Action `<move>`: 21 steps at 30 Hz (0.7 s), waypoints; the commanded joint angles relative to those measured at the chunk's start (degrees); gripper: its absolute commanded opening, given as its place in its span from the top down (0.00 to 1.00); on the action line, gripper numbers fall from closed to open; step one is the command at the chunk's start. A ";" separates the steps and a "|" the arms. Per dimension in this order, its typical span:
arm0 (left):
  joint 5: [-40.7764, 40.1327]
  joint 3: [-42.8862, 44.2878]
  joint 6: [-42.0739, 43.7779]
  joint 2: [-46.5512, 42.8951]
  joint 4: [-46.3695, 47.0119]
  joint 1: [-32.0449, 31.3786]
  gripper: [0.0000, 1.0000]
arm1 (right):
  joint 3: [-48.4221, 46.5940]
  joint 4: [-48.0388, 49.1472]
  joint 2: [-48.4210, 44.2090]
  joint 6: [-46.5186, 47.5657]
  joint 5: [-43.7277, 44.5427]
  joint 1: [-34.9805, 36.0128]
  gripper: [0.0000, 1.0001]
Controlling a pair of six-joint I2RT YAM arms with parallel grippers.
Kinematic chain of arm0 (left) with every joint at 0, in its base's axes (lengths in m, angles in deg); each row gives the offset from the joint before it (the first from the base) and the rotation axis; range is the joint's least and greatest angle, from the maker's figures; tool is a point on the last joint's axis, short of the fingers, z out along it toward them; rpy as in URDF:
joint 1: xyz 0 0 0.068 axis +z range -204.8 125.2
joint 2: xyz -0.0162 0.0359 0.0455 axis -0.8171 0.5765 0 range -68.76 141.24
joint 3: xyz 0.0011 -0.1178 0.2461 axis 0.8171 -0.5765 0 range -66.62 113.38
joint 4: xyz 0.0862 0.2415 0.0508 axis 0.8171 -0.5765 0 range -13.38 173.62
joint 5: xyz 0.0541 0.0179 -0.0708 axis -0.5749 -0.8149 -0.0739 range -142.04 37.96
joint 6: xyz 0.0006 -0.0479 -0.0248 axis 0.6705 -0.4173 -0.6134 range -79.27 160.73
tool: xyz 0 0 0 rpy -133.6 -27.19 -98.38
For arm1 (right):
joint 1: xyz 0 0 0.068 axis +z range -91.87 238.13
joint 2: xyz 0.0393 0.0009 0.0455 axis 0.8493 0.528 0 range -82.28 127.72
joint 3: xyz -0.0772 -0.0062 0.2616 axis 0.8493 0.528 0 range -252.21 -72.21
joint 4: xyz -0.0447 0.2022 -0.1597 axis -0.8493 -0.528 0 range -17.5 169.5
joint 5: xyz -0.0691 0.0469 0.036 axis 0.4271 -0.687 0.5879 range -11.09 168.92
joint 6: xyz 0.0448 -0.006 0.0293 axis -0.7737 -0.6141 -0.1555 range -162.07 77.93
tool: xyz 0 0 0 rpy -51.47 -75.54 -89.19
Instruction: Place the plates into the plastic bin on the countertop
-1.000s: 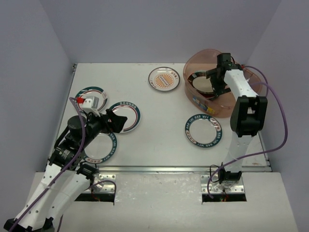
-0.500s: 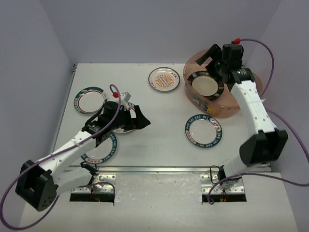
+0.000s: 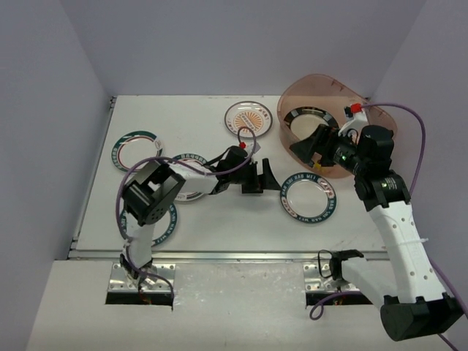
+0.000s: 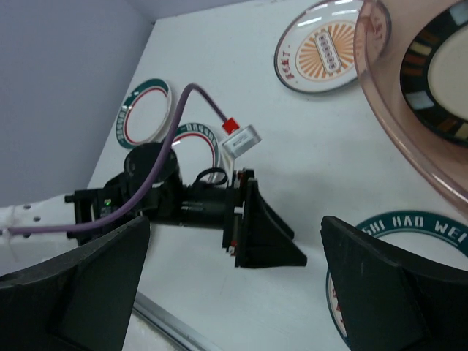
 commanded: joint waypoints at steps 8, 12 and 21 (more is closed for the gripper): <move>4.80 15.81 -3.80 18.58 0.89 -3.19 0.43 | 4.79 -0.33 -5.17 4.23 -1.44 -0.25 0.01; 6.51 18.80 -4.54 22.77 -0.23 -3.21 0.56 | 6.23 1.29 -5.67 4.01 -4.66 -0.23 0.01; 1.00 12.78 -1.52 17.05 0.08 -2.80 1.00 | 7.42 3.01 -3.92 4.21 -5.65 -0.25 0.01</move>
